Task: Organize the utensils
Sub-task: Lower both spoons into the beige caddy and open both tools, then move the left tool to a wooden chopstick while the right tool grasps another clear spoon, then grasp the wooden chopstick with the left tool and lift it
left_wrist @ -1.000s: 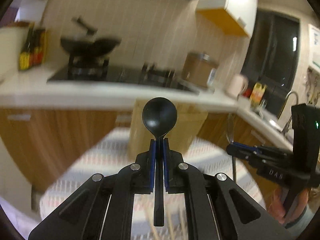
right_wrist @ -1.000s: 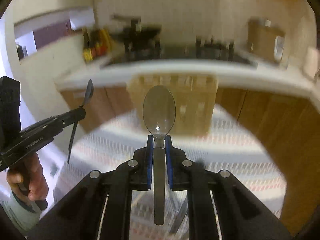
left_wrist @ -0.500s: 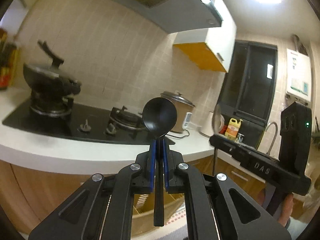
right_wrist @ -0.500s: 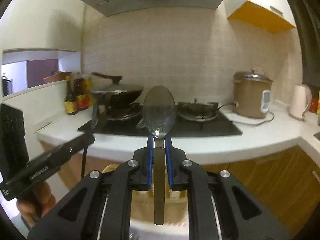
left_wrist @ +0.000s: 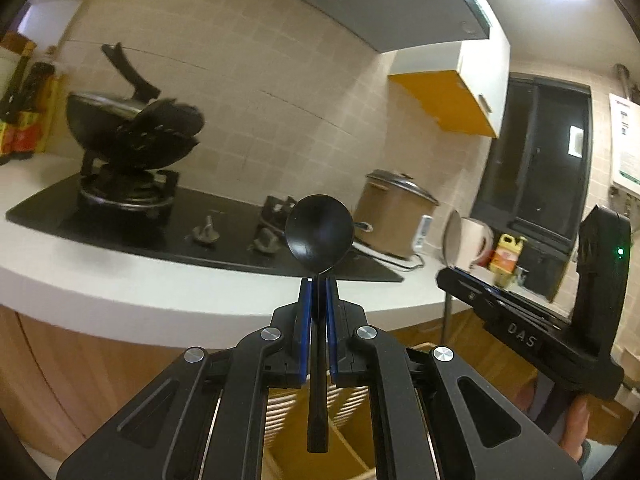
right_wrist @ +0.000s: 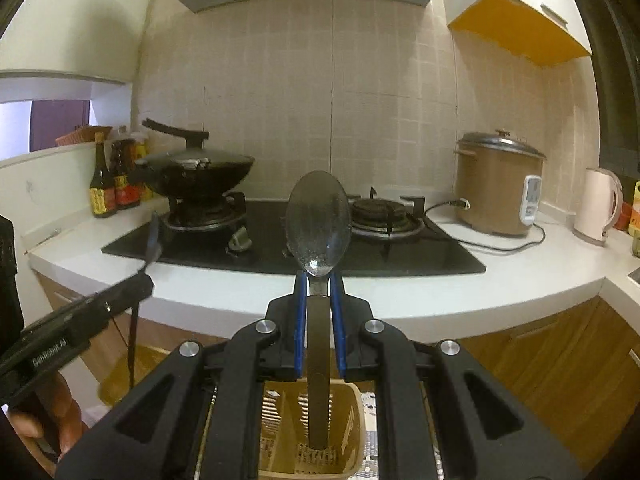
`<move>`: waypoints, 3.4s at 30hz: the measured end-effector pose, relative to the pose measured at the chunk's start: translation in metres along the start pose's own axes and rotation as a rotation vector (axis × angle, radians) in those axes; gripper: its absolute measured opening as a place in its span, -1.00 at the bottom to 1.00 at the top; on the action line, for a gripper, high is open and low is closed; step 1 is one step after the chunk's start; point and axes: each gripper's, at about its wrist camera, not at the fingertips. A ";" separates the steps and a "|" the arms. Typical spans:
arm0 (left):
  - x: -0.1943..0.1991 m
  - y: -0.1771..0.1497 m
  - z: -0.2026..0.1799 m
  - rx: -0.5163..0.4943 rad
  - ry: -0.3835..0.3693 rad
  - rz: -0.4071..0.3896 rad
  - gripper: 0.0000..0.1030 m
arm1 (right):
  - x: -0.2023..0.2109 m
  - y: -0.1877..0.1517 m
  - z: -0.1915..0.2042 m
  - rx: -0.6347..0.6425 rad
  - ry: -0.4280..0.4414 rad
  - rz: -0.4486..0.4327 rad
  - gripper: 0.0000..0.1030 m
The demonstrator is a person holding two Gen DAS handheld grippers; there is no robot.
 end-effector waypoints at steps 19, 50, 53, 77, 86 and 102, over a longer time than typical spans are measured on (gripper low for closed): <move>0.044 -0.017 -0.007 -0.002 0.025 0.051 -0.25 | 0.042 -0.036 -0.030 -0.078 0.070 0.068 0.29; 0.091 -0.136 -0.012 0.285 -0.020 0.846 -0.25 | 0.079 -0.111 0.016 0.201 0.192 0.837 0.62; 0.080 -0.145 -0.009 0.276 0.010 0.889 -0.26 | 0.066 -0.116 0.034 0.246 0.209 0.863 0.36; 0.045 -0.156 -0.011 0.189 0.095 0.940 -0.90 | 0.019 -0.162 0.091 0.381 0.160 0.976 -0.80; 0.056 -0.147 0.005 0.244 0.086 0.961 -0.91 | 0.024 -0.163 0.070 0.320 0.124 1.030 -0.80; 0.037 -0.162 -0.023 0.029 0.154 1.054 -0.92 | 0.029 -0.172 0.086 0.388 0.134 1.003 -0.80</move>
Point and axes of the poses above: each gripper's, at about its wrist camera, not at the fingertips, and x roughly against the way its jaws point, z to its left, y to its top, and after that the axes turned 14 degrees about -y, right-handed
